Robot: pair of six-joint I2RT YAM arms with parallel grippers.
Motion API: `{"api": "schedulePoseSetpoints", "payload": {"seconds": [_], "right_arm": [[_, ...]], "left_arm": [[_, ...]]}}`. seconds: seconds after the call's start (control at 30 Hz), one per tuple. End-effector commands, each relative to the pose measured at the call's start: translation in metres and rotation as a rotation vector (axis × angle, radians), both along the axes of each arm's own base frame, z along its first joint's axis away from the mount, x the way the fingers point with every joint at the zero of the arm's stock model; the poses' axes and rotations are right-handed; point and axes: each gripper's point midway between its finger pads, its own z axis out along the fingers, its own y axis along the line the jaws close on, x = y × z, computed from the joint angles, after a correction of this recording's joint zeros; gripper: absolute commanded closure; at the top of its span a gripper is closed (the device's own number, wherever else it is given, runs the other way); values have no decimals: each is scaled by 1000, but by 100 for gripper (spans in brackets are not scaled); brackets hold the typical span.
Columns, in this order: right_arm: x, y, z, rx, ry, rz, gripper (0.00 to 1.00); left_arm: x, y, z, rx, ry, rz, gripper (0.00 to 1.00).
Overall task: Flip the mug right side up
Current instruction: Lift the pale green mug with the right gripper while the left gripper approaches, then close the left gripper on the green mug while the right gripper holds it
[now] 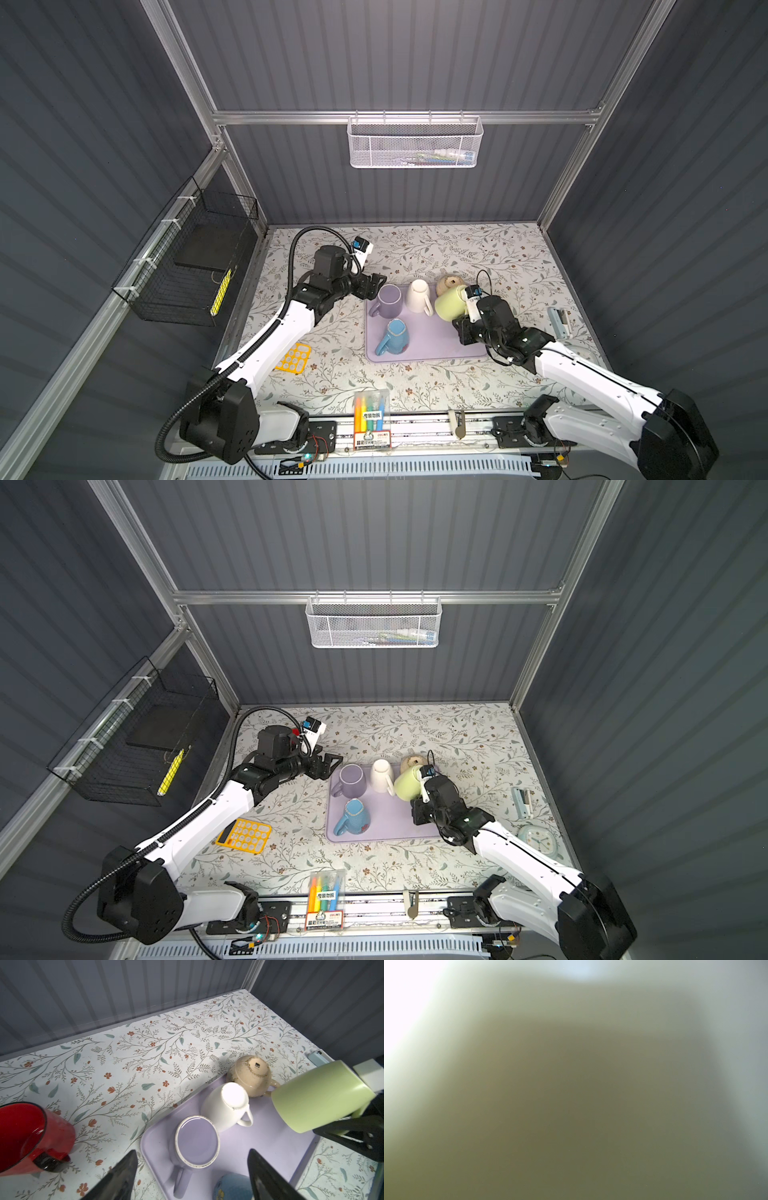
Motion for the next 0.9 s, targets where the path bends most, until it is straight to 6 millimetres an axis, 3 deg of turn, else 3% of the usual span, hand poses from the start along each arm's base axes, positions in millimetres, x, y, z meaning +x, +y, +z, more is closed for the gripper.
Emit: {"api": "schedulePoseSetpoints", "payload": {"seconds": [0.0,0.27,0.5,0.87], "right_arm": [[19,11,47,120,-120,33,100],[39,8,87,268,-192,34,100],[54,10,115,330,-273,47,100],[58,31,150,494,-310,152,100]], "left_arm": [[-7,-21,26,-69,-30,-51,19],[-26,-51,32,-157,2,-141,20],[-29,-71,36,-297,35,-200,22],[-34,-112,37,-393,50,-304,25]]}}
